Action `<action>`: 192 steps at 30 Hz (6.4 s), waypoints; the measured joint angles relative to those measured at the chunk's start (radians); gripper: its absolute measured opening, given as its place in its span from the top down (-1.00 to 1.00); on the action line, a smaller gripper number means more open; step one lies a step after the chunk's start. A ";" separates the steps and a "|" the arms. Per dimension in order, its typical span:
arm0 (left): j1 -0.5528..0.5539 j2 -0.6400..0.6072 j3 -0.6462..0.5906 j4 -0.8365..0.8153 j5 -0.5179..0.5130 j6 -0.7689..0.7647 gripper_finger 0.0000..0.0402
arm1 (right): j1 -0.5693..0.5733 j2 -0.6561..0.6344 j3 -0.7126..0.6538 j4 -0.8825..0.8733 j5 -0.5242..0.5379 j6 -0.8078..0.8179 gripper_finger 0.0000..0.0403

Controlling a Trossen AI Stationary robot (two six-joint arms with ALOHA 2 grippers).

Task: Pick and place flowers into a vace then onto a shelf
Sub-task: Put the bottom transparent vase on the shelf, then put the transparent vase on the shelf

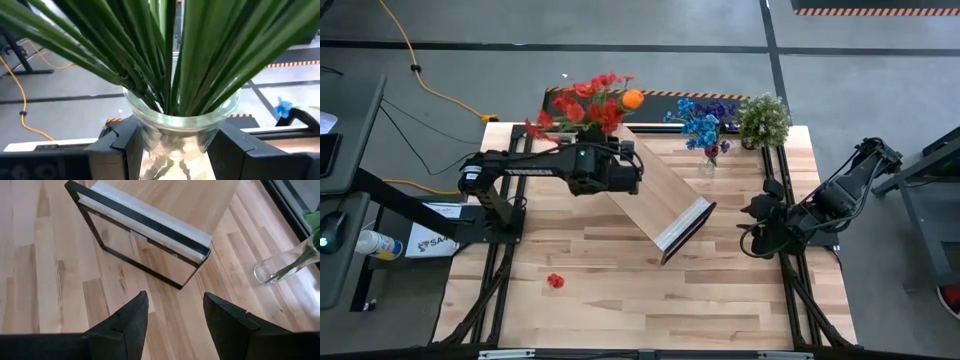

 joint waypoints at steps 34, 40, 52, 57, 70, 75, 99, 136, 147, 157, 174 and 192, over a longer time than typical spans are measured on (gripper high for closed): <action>0.094 -0.002 -0.306 0.648 0.113 0.299 -0.03 | 0.000 -0.001 0.000 -0.016 -0.006 0.009 0.10; 0.094 -0.002 -0.305 0.628 0.125 0.298 -0.04 | 0.000 -0.001 0.000 -0.016 -0.006 0.011 0.10; 0.093 0.001 -0.309 0.596 0.191 0.295 -0.38 | 0.000 -0.001 0.000 -0.016 -0.006 0.010 0.10; 0.093 0.001 -0.309 0.597 0.195 0.296 -0.39 | 0.000 -0.001 0.000 -0.016 -0.006 0.008 0.10; 0.093 0.001 -0.309 0.597 0.193 0.298 -0.39 | 0.000 -0.001 0.000 -0.016 -0.008 0.008 0.10; 0.093 0.001 -0.308 0.598 0.186 0.298 -0.40 | 0.000 -0.001 0.000 -0.016 -0.009 0.012 0.10; 0.047 0.000 -0.308 0.605 0.079 0.298 -0.83 | 0.000 -0.001 0.000 -0.016 -0.023 0.009 0.10; -0.012 0.000 -0.306 0.556 0.192 0.377 -0.98 | 0.000 -0.018 0.000 -0.015 -0.028 0.015 0.10; -0.057 -0.007 -0.307 0.552 0.175 0.373 -0.99 | 0.000 -0.034 0.000 -0.015 -0.026 0.016 0.10; -0.126 -0.046 -0.308 0.519 0.208 0.373 -0.98 | 0.000 -0.039 0.000 -0.015 -0.026 0.016 0.10; -0.361 -0.105 -0.306 0.594 0.382 0.354 -0.98 | -0.003 -0.039 0.000 -0.036 0.058 0.008 0.10; -0.551 -0.104 -0.306 0.582 0.401 0.245 -0.98 | -0.285 -0.037 0.000 -0.028 0.016 -0.028 0.10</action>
